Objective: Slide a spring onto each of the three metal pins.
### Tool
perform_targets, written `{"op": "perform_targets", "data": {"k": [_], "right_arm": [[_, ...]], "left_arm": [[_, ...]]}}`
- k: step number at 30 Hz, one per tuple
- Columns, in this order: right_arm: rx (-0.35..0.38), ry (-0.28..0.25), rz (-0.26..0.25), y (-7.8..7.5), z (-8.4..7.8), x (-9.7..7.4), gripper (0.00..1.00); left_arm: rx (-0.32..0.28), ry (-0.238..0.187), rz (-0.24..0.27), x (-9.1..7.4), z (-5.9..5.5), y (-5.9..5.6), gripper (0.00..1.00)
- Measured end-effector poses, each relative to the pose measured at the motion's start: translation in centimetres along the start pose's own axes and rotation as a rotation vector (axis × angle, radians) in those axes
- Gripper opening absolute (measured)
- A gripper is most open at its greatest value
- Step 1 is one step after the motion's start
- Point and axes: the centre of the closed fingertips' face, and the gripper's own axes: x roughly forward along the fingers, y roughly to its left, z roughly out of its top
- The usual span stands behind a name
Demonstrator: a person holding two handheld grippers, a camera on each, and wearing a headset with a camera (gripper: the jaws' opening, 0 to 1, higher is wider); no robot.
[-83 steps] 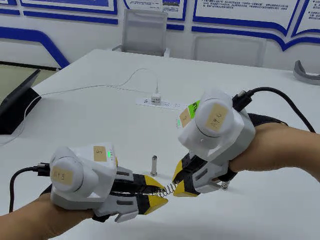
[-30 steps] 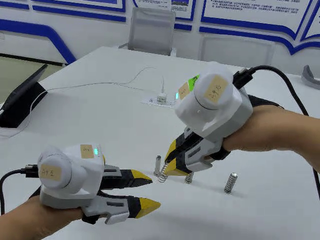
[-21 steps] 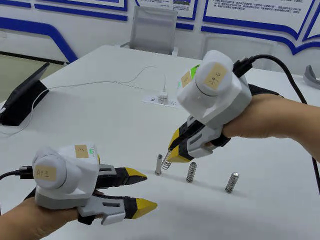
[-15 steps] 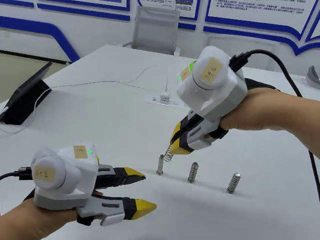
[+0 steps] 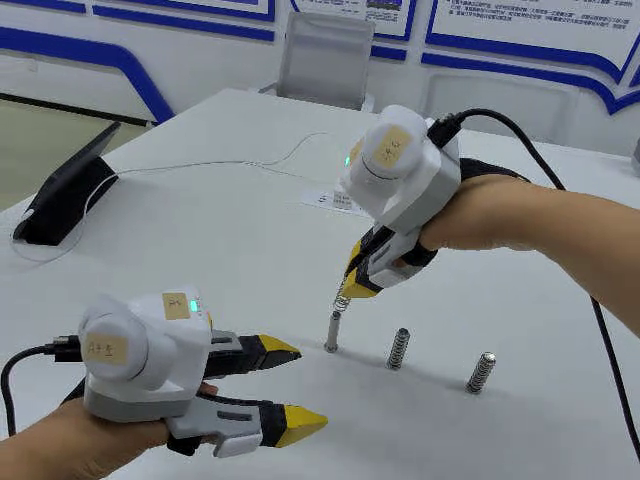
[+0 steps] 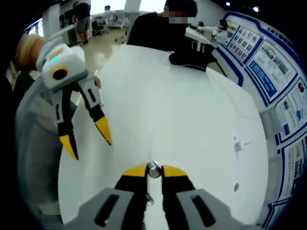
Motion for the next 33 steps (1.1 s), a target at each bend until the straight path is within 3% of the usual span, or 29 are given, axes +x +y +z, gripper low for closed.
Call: {"op": "perform_targets", "data": {"k": [21,33], "right_arm": [[0.015,0.043,0.033,0.0,-0.7,1.8,0.12],[-0.015,0.101,0.051,0.1,-1.1,3.8,0.12]], "left_arm": [[-0.005,0.013,0.006,-0.3,-0.4,0.2,0.45],[-0.012,0.025,0.006,-0.5,-0.8,0.3,0.45]]}}
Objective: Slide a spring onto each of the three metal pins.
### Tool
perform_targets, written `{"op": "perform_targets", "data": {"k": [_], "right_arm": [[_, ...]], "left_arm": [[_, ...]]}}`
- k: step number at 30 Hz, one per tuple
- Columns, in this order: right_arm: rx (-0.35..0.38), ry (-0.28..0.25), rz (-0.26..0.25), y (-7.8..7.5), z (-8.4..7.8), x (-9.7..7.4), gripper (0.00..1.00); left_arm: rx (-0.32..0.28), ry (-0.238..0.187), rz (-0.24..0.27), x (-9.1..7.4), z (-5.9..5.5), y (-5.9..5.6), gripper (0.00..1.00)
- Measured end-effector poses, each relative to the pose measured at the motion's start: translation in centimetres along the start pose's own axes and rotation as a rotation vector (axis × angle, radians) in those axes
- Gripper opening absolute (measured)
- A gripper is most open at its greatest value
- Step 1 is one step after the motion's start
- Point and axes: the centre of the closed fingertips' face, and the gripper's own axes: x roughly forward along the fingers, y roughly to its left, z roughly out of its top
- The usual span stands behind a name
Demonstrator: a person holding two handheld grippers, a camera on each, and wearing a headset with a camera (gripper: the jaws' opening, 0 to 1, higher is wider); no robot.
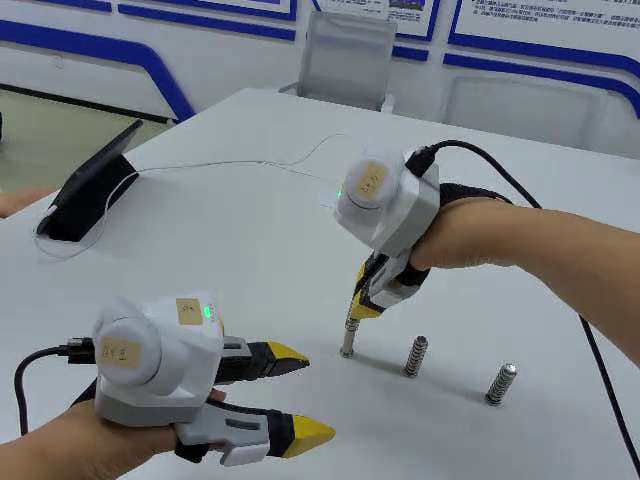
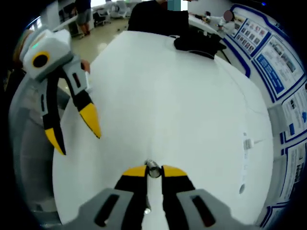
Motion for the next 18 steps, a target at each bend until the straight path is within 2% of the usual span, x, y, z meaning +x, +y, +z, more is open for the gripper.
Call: {"op": "perform_targets", "data": {"k": [8,18], "right_arm": [[-0.005,0.031,0.012,0.0,-0.2,1.4,0.12],[0.023,0.062,0.039,0.3,-1.0,3.0,0.12]], "left_arm": [[-0.006,0.004,0.002,-0.2,-0.3,0.1,0.45],[-0.014,0.006,0.011,-0.4,-0.6,0.5,0.45]]}}
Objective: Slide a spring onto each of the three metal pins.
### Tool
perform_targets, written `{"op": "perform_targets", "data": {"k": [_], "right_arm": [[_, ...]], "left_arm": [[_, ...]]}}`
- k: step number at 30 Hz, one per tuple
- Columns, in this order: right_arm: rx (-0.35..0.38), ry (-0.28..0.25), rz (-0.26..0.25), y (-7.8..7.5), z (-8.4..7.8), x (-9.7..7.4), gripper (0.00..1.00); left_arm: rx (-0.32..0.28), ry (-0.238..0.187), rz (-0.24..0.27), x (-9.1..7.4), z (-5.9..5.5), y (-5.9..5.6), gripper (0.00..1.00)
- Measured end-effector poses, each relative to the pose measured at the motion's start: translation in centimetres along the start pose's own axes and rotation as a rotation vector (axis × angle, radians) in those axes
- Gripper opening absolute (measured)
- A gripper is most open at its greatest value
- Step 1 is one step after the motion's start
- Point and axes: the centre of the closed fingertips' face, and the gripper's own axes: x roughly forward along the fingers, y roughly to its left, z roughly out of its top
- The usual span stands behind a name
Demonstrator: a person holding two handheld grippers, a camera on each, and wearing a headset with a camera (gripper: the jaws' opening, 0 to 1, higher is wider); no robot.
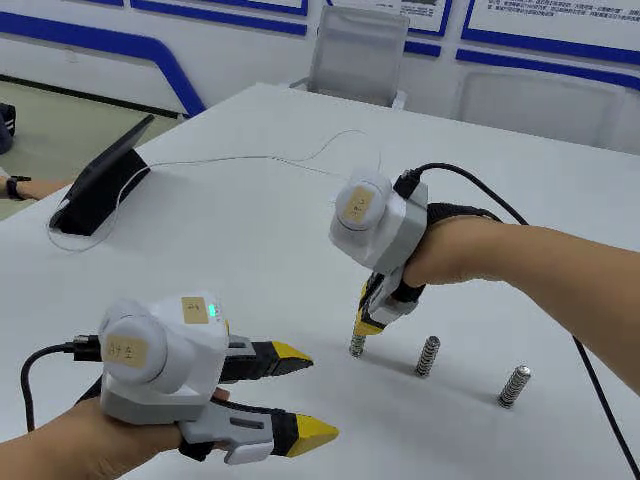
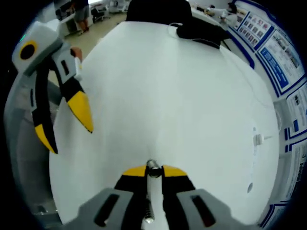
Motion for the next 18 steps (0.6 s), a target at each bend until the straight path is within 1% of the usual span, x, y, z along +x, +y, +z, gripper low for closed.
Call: {"op": "perform_targets", "data": {"k": [5,7,15,18], "right_arm": [[0.016,0.007,0.013,0.08,-0.37,0.63,0.12],[0.033,-0.005,0.014,-0.06,-0.20,0.46,0.12],[0.036,-0.011,0.016,0.08,-0.23,0.38,0.13],[0.038,-0.018,0.010,0.04,-0.39,0.15,0.15]], "left_arm": [[-0.006,-0.001,0.006,-0.10,-0.10,0.24,0.45],[-0.009,-0.002,0.007,-0.11,-0.14,0.32,0.45],[-0.011,-0.006,0.009,-0.06,-0.12,0.54,0.45],[-0.011,-0.006,0.009,-0.05,-0.12,0.58,0.45]]}}
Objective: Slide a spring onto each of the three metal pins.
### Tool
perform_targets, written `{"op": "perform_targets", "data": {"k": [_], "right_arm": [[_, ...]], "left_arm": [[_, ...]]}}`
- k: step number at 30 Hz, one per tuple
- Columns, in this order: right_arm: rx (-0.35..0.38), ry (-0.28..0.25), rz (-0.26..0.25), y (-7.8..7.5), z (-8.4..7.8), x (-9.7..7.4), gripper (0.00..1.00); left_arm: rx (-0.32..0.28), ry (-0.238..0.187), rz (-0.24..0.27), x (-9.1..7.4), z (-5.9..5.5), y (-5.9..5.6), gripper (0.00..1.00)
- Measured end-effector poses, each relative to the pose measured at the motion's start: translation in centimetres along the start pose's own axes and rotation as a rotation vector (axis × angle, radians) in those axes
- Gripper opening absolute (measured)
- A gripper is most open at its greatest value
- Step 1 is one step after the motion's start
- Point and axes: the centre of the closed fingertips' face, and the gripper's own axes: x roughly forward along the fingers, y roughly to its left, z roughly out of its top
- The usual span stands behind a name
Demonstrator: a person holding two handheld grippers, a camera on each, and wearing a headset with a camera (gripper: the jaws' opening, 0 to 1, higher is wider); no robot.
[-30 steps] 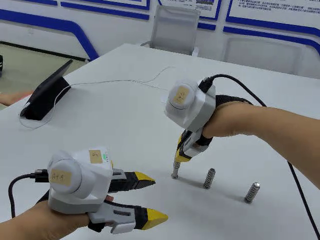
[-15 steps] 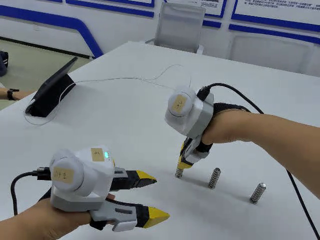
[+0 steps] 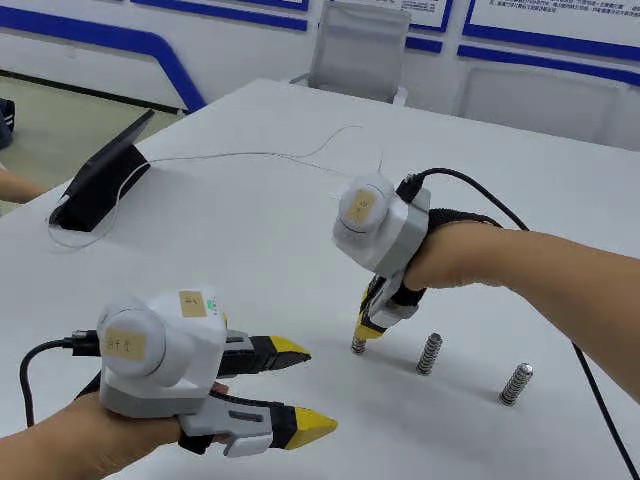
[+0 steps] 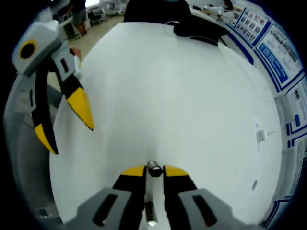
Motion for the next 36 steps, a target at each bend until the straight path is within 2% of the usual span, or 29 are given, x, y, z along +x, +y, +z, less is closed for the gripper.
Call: {"op": "perform_targets", "data": {"k": [12,25,36], "right_arm": [[0.017,-0.069,-0.038,0.0,-0.5,-2.3,0.21],[0.096,-0.177,-0.083,0.3,-2.5,-5.2,0.27],[0.174,-0.257,-0.135,0.9,-5.4,-7.3,0.33]], "left_arm": [[-0.001,-0.004,0.011,0.1,0.3,0.6,0.46],[-0.006,-0.007,0.032,0.2,0.6,1.2,0.48],[-0.021,-0.013,0.058,0.1,0.9,2.1,0.50]]}}
